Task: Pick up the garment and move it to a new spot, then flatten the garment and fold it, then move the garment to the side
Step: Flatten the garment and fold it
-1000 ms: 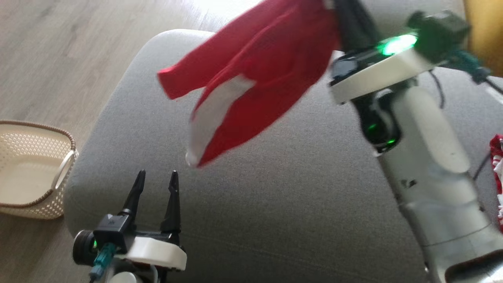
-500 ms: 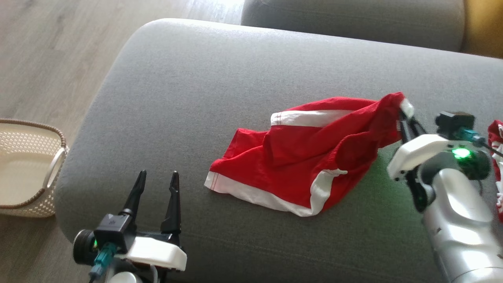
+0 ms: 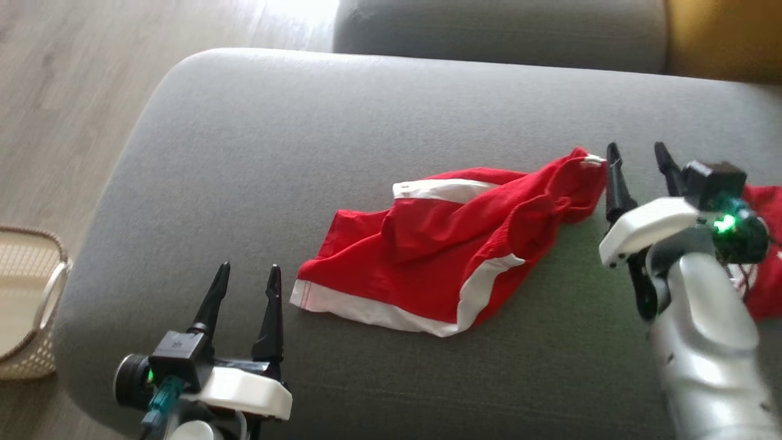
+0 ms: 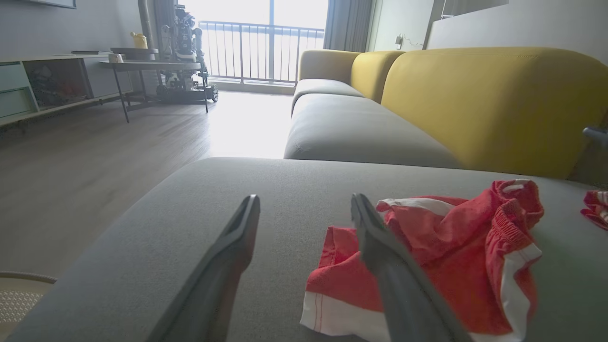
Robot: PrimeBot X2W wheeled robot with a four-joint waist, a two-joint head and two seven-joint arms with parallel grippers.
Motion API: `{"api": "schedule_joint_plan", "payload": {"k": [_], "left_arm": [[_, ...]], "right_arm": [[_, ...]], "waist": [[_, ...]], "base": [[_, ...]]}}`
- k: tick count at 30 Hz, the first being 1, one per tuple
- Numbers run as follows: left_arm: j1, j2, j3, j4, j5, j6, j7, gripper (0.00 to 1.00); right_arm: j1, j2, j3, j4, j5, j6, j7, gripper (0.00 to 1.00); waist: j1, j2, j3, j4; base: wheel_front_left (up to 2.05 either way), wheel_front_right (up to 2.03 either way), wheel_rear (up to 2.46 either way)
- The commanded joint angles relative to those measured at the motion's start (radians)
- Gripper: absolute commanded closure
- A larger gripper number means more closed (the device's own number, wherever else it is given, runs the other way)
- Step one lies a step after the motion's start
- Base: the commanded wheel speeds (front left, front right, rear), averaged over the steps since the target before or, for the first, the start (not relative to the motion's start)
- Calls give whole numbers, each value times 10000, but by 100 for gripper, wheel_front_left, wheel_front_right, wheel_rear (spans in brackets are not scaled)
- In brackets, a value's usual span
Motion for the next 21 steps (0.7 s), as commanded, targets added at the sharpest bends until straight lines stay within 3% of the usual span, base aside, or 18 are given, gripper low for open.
{"api": "schedule_joint_plan", "payload": {"k": [1, 4, 13, 21], "left_arm": [[-544, -14, 273, -451, 49, 12, -55, 0], [-593, -14, 213, -537, 11, 27, -55, 0], [-636, -14, 55, -758, -401, 278, -55, 0], [-1029, -14, -42, -586, -458, 155, -55, 0]], "right_arm": [[257, 119, 460, -706, 167, -2, -120, 0], [1276, 131, 1189, -1925, 390, -2, -136, 0], [4251, 135, 1114, -5581, 1274, -2, -143, 0], [4742, 136, 1359, -6582, 1237, -2, -144, 0]], "waist": [[0, 0, -150, -226], [0, 0, -235, -435], [0, 0, -204, -1198], [0, 0, 118, -1842]], "base": [[0, 0, 0], [0, 0, 0], [0, 0, 0], [0, 0, 0]]}}
